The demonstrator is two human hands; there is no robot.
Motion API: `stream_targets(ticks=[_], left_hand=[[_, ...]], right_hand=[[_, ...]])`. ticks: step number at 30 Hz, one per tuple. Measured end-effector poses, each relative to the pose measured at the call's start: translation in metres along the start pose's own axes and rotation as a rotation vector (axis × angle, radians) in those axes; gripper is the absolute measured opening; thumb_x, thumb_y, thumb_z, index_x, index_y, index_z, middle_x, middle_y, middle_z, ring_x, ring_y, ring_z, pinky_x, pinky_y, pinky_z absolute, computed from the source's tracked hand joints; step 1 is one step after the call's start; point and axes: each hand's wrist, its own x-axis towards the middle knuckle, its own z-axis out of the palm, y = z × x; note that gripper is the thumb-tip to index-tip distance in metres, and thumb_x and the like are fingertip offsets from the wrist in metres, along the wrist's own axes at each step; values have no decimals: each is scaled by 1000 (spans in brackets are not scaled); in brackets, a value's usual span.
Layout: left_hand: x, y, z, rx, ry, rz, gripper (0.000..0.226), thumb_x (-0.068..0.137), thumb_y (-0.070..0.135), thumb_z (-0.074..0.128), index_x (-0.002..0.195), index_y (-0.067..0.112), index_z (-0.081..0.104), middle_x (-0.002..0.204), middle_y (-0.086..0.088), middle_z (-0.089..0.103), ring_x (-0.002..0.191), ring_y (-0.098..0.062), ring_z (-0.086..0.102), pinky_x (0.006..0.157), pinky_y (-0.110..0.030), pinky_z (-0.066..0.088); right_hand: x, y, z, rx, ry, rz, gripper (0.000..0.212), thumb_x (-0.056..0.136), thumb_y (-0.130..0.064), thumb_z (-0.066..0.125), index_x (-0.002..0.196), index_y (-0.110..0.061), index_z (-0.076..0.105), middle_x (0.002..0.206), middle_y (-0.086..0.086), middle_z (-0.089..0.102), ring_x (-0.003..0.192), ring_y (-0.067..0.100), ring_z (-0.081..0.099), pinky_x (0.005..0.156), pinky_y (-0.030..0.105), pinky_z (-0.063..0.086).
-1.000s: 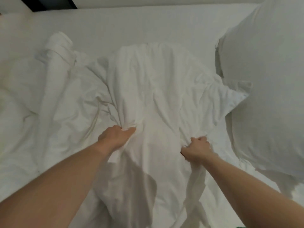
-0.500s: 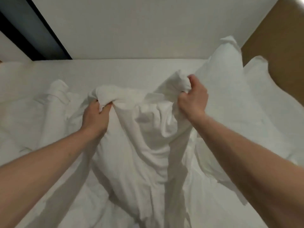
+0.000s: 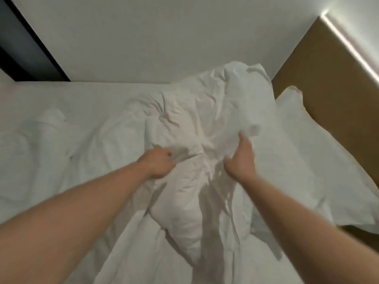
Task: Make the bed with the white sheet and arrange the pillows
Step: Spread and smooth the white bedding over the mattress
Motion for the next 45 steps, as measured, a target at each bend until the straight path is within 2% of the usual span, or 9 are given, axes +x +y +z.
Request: stream_targets(ticks=[12, 17, 22, 25, 28, 31, 34, 41, 45], left_hand=[[-80, -60, 255, -326, -194, -242, 121, 50, 75, 68, 154, 29, 28, 156, -4, 36, 140, -20, 41, 110, -33, 39], [-74, -60, 271, -292, -114, -206, 115, 50, 66, 73, 150, 29, 32, 152, -2, 39, 135, -21, 45, 105, -34, 43], [-97, -46, 245, -89, 21, -94, 136, 50, 60, 78, 160, 25, 7, 166, 1, 15, 146, -26, 29, 114, -41, 38], [-115, -20, 225, 31, 94, -21, 132, 62, 51, 84, 160, 33, -1, 169, 0, 0, 146, -28, 20, 113, -46, 37], [-116, 17, 204, -15, 85, 60, 59, 82, 50, 57, 140, 46, 46, 153, -1, 48, 138, -33, 43, 112, -46, 39], [-125, 89, 184, -339, 32, 59, 22, 94, 32, 50, 92, 28, 72, 96, -4, 74, 97, -29, 66, 78, -36, 50], [-148, 167, 174, -464, -59, 159, 31, 96, 24, 50, 65, 19, 45, 63, 0, 51, 71, -23, 51, 60, -35, 32], [-172, 208, 208, -340, -629, 302, 50, 102, 38, 54, 150, 28, 45, 154, 3, 44, 138, -20, 46, 108, -26, 37], [-181, 140, 225, -223, -438, 272, 46, 99, 26, 55, 145, 28, 49, 154, 5, 41, 138, -18, 42, 112, -26, 32]], right_hand=[[-214, 256, 117, 53, -377, 788, 163, 45, -82, 83, 162, -22, -13, 166, 3, 28, 148, 31, 37, 119, 48, 37], [-209, 246, 125, 77, -394, 655, 26, 94, -35, 66, 112, -17, 68, 106, -2, 72, 105, 27, 68, 81, 31, 53], [-205, 180, 38, 280, -462, 631, 17, 94, -17, 57, 78, -11, 59, 74, 3, 64, 67, 19, 58, 55, 26, 41], [-200, 150, -47, 182, -645, 582, 20, 82, -34, 63, 89, -15, 66, 84, 3, 71, 73, 20, 63, 67, 32, 47], [-191, 142, -129, 110, -652, 605, 40, 71, -37, 69, 107, -18, 70, 104, 6, 75, 95, 29, 71, 94, 46, 56], [-185, 154, -206, 39, -388, 588, 43, 72, -39, 71, 110, -19, 71, 108, 6, 75, 100, 33, 68, 94, 49, 54], [-194, 171, -245, -126, -145, 518, 63, 86, -45, 64, 143, -28, 44, 114, -4, 64, 100, 27, 64, 83, 44, 51], [-213, 218, -172, -343, 0, 434, 80, 93, -36, 63, 159, -15, 24, 164, 15, 28, 150, 36, 27, 122, 54, 29], [-237, 195, -95, -209, -180, 368, 80, 100, -35, 59, 164, -20, 13, 171, 7, 7, 157, 27, 9, 128, 44, 17]])
